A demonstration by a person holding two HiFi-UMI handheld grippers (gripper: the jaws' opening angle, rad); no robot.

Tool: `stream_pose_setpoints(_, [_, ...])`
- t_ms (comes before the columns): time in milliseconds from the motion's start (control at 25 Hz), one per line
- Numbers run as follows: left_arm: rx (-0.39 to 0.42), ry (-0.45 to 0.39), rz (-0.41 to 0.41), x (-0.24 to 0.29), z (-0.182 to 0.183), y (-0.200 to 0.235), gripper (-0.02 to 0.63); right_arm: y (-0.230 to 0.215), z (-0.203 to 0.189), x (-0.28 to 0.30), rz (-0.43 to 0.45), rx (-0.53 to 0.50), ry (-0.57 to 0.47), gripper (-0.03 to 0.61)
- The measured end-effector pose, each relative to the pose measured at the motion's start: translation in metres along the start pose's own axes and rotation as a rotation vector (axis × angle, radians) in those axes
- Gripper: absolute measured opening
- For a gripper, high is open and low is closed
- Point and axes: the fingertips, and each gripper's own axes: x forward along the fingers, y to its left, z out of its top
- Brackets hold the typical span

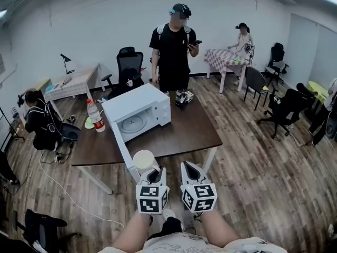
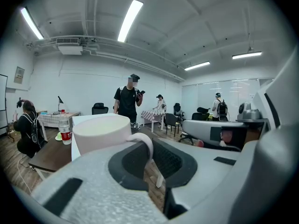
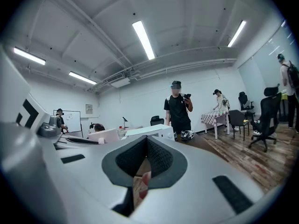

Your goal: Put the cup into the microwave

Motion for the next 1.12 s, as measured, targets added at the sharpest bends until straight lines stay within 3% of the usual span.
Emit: stream_pose_setpoints(1120, [-0.006,-0.011,-0.039,0.210,0.063,0.079,0.037,-0.097,0.035,0.210,-0.020,-0.042,0.001,0.009])
